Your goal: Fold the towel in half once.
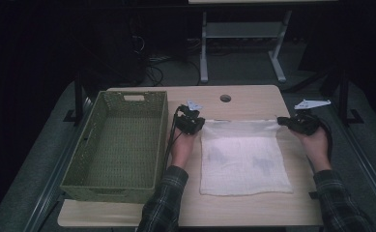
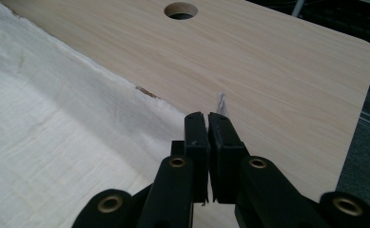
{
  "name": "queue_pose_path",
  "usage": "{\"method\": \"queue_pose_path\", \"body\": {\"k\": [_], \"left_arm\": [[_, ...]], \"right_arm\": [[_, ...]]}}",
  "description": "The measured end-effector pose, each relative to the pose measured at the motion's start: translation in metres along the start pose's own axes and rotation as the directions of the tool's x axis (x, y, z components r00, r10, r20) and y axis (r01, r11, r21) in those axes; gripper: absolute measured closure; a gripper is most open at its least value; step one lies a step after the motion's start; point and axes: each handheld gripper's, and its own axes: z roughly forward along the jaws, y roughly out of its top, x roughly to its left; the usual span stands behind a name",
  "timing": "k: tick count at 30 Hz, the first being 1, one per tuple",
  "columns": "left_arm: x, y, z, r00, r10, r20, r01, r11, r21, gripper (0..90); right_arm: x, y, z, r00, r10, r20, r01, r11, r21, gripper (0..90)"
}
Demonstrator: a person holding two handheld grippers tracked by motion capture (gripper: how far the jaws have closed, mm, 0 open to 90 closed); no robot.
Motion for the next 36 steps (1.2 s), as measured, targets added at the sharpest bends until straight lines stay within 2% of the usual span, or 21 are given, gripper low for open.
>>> {"method": "queue_pose_path", "body": {"k": [5,8,10,12,17,24,29,34,36], "left_arm": [[-0.003,-0.004,-0.006,1.0000,0.001,0.006,-0.001,1.0000,-0.005,86.0],[-0.010,-0.010,-0.012,0.9995,0.031,0.002,-0.031,0.9995,-0.011,86.1],[-0.011,-0.014,-0.015,0.9994,0.036,0.003,-0.036,0.9993,-0.013,86.1],[-0.012,-0.017,-0.018,0.9997,0.023,0.012,-0.023,0.9996,-0.015,86.1],[-0.018,-0.028,-0.026,0.9993,0.029,0.026,-0.029,0.9995,-0.009,86.0],[-0.024,-0.042,-0.038,0.9985,-0.003,0.055,0.005,0.9998,-0.020,86.0],[-0.026,-0.044,-0.045,0.9982,-0.002,0.059,0.003,0.9997,-0.022,86.0],[-0.034,-0.051,-0.057,0.9976,0.022,0.065,-0.019,0.9992,-0.036,86.0],[-0.037,-0.054,-0.059,0.9967,0.018,0.079,-0.015,0.9992,-0.037,86.0]], "right_arm": [[0.007,-0.008,-0.008,0.9998,-0.018,-0.009,0.017,1.000,-0.010,86.8],[0.013,-0.014,-0.014,0.9996,-0.027,-0.004,0.027,1.000,-0.012,86.8],[0.016,-0.018,-0.018,0.9995,-0.030,-0.008,0.030,0.999,-0.020,86.7],[0.020,-0.023,-0.021,0.9994,-0.031,-0.014,0.030,0.999,-0.039,86.7],[0.028,-0.029,-0.026,0.9987,-0.045,-0.022,0.045,0.999,-0.023,86.7],[0.036,-0.035,-0.034,0.9985,-0.047,-0.030,0.046,0.999,-0.025,86.6],[0.042,-0.038,-0.039,0.9983,-0.046,-0.035,0.045,0.999,-0.024,86.6],[0.048,-0.045,-0.047,0.9981,-0.047,-0.040,0.046,0.999,-0.028,86.7],[0.051,-0.047,-0.050,0.9981,-0.048,-0.039,0.047,0.999,-0.027,86.7]]}}
